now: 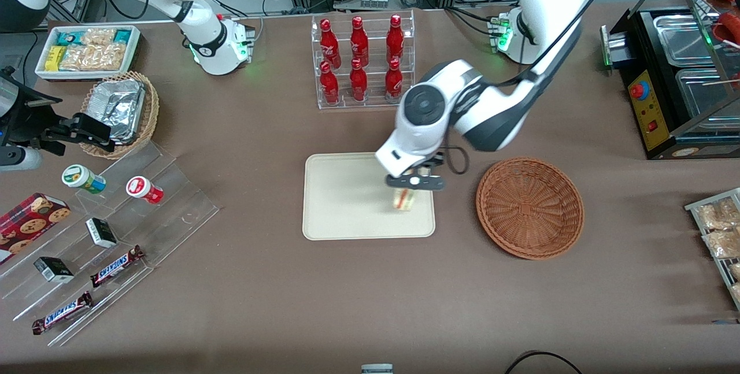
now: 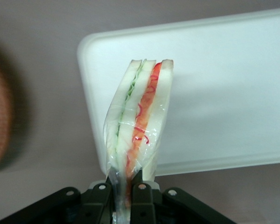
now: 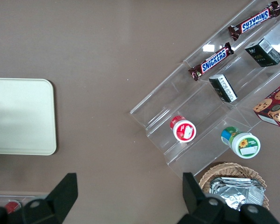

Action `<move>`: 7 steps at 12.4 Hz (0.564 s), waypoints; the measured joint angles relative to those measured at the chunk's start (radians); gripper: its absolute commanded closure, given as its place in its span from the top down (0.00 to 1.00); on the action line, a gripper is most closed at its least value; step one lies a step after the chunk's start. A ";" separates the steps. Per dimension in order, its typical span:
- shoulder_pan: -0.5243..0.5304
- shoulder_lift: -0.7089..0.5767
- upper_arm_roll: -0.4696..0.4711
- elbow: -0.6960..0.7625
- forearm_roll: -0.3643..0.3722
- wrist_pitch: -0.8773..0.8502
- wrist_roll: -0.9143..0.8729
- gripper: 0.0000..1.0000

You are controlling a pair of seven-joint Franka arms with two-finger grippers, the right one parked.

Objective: Place sandwich from basket to tray
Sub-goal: 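Lift the sandwich and carry it over the white tray, then lower the sandwich onto the tray and open the left gripper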

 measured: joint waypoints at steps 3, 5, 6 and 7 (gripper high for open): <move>-0.061 0.136 0.010 0.124 0.002 -0.029 -0.078 0.00; -0.076 0.185 0.011 0.175 0.007 -0.069 -0.127 0.00; -0.079 0.198 0.015 0.187 0.010 -0.085 -0.149 0.00; -0.082 0.205 0.029 0.194 0.011 -0.105 -0.164 0.00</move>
